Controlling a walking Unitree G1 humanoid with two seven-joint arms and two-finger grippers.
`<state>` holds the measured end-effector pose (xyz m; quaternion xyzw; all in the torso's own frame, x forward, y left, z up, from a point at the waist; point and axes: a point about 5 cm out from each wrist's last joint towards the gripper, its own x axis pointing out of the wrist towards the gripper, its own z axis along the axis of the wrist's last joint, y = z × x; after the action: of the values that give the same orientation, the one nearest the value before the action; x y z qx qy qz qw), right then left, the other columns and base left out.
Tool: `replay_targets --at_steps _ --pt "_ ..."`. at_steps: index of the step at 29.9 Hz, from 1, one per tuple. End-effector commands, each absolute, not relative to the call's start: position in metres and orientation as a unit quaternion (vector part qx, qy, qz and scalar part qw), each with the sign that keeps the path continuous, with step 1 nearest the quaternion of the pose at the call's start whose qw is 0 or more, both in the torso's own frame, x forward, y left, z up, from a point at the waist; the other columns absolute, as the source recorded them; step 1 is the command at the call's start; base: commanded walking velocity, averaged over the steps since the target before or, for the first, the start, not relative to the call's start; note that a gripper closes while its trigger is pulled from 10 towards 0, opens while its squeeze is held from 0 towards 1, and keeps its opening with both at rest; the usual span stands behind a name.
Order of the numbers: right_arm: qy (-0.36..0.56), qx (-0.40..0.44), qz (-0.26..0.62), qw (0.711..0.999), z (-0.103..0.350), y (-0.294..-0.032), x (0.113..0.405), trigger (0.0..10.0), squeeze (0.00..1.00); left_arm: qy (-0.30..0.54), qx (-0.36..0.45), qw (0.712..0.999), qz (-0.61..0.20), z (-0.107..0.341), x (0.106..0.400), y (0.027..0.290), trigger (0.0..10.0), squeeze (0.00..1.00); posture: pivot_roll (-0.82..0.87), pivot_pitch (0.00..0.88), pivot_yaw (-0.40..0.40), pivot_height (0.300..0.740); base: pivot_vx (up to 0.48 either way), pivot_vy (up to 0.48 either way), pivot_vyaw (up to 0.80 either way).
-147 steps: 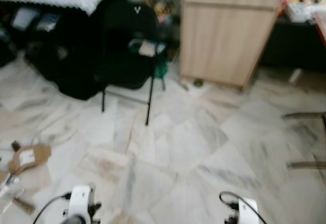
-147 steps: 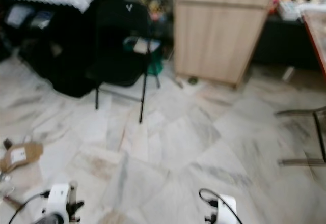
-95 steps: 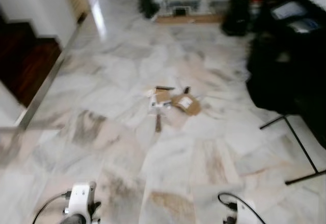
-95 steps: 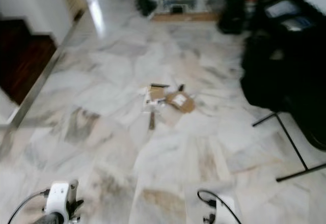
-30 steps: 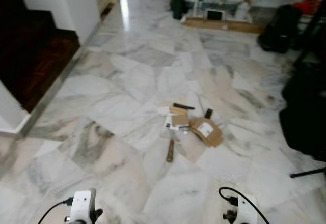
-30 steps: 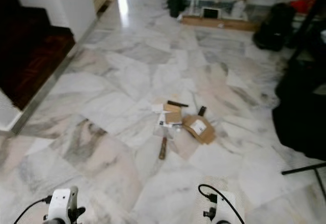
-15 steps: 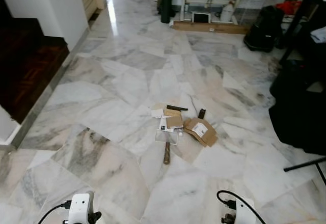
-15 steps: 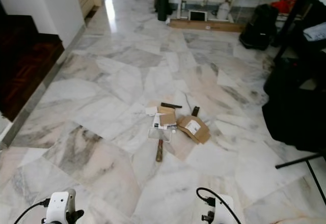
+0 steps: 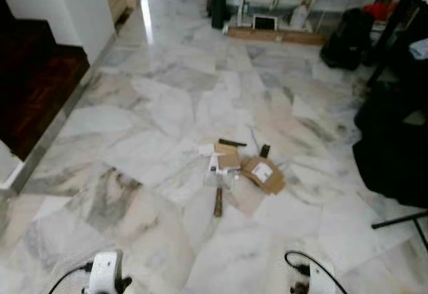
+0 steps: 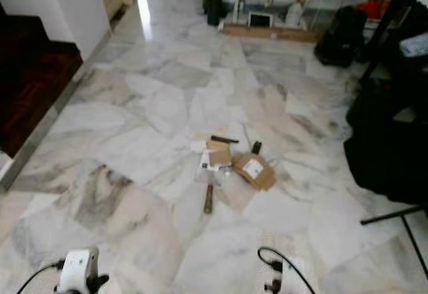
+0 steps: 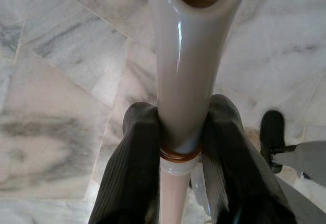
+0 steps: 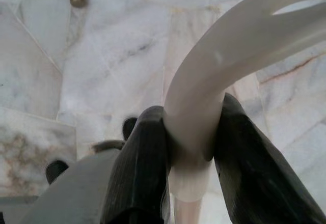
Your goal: Sweep floor
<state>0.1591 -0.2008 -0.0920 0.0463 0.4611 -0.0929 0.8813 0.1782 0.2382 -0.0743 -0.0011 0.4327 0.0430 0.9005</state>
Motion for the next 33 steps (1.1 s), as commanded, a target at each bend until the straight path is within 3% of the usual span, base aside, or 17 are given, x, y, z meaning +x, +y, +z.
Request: replay_targets --at_steps 1,13,33 --pt "0.460 0.048 -0.100 0.881 -0.0912 -0.2027 0.1604 10.0 0.00 0.429 0.000 0.902 0.044 -0.0729 0.1804 0.2395 10.0 0.00 0.01 0.083 -0.026 0.740 0.292 0.000 0.00" --pt "0.463 0.049 -0.097 0.880 -0.0915 -0.2019 0.1605 10.0 0.00 0.427 -0.001 0.903 0.045 -0.0724 0.1809 0.2401 10.0 0.00 0.01 0.084 -0.025 0.740 0.262 0.000 -0.57" --pt "0.452 0.037 -0.084 0.887 -0.0897 -0.2029 0.1629 10.0 0.00 0.425 -0.004 0.904 0.046 -0.0730 0.1806 0.2377 10.0 0.00 0.01 0.087 -0.031 0.740 0.000 0.000 0.00"
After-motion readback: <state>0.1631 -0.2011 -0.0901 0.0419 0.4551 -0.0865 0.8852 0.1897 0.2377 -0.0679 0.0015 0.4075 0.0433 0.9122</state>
